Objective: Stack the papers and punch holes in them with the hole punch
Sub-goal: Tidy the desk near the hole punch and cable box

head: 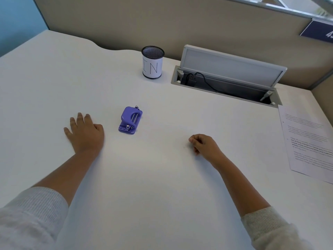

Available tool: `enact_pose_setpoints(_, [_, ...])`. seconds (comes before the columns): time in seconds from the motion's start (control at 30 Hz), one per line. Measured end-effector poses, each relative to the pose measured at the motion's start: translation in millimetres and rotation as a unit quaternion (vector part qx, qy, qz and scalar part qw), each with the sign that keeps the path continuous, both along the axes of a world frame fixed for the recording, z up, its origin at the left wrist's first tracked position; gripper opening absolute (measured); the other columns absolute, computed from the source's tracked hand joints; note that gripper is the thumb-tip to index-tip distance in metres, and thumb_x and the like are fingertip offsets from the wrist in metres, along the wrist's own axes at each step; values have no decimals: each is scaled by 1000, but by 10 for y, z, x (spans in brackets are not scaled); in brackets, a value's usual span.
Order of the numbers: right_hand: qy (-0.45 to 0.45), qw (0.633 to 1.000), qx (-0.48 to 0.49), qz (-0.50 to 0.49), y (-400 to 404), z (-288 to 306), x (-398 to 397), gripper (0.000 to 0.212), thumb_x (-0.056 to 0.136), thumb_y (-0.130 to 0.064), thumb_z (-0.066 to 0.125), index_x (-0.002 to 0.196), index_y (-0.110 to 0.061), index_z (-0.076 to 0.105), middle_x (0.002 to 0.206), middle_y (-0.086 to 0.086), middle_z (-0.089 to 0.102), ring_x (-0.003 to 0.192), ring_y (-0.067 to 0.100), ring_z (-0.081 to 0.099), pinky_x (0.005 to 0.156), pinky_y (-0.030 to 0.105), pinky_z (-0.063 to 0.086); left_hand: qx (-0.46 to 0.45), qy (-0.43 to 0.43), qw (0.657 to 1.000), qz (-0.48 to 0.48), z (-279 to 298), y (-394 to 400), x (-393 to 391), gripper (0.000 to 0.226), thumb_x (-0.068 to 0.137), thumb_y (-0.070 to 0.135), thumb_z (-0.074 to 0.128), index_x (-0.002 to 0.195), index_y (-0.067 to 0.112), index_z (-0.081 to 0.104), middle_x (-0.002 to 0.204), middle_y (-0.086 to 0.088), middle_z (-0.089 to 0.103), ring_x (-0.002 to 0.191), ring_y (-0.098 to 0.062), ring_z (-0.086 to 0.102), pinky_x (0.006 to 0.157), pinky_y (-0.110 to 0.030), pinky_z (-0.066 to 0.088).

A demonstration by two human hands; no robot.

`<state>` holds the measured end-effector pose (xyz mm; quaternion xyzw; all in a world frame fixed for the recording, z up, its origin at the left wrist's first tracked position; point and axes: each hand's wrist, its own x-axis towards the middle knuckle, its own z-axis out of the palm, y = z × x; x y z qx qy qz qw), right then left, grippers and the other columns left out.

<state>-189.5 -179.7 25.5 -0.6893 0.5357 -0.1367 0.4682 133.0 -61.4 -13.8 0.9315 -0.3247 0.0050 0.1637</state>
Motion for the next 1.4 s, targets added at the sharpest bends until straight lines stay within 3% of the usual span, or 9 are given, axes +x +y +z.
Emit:
enact_pose_setpoints(0.07, [-12,1000,11,-4,7,-3,-14,22,94,-20,50,73,-17,55,59,-3,53,50,10,49,55,19,43,0,2,1000,2,1,2,-1,47,89,14,38,133,-2,40,147,-24,35,139,-42,24,110,-62,15])
enact_pose_setpoints(0.2, [67,994,-67,46,66,-45,1,13,91,-17,53,79,-18,56,66,-9,57,52,4,51,50,6,39,-3,-2,1000,-1,6,7,-7,46,89,13,39,133,-3,40,147,-25,35,139,-43,25,110,-62,16])
enact_pose_setpoints(0.4, [119,982,-114,97,117,-15,67,8,86,-18,59,89,-12,62,84,-2,60,69,9,53,67,23,46,3,5,1000,3,10,3,-5,47,90,14,38,134,-2,39,148,-23,33,140,-41,23,111,-61,14])
enact_pose_setpoints(0.73, [246,939,-193,141,175,63,193,15,89,-12,47,92,-5,60,93,8,61,81,24,60,69,31,46,-3,7,1000,3,19,1,-10,47,90,14,38,134,-2,39,148,-23,33,140,-41,22,111,-62,14])
enact_pose_setpoints(0.93, [318,905,-220,176,209,125,288,14,85,3,41,82,-7,50,85,11,48,69,23,45,60,30,34,-3,3,1000,2,10,3,-8,47,89,14,39,133,-3,40,147,-24,35,139,-42,24,110,-63,15])
enact_pose_setpoints(1.03, [281,922,-208,166,179,85,240,14,87,-3,43,88,-2,57,88,11,55,71,23,49,62,30,39,-2,2,1000,1,6,2,-7,47,89,14,39,133,-3,41,147,-24,35,139,-43,25,110,-63,16])
enact_pose_setpoints(1.17, [101,991,-71,51,49,58,114,11,88,-10,51,82,-6,59,76,1,61,55,12,55,56,16,44,-4,6,1000,1,11,1,-12,47,90,14,38,134,-2,40,147,-23,35,139,-42,24,110,-62,14])
enact_pose_setpoints(1.27, [82,995,-43,34,-24,57,82,12,89,-10,49,78,-10,55,64,-9,57,45,2,52,44,3,36,-5,5,1000,2,11,6,-14,47,90,14,38,134,-2,39,148,-23,34,140,-41,23,111,-62,14])
enact_pose_setpoints(1.4, [75,996,-36,35,-47,30,50,12,91,-12,49,81,-11,55,63,-6,55,48,6,53,46,2,37,-3,5,1000,2,12,5,-13,47,90,14,38,134,-2,39,148,-23,34,140,-42,23,111,-62,14])
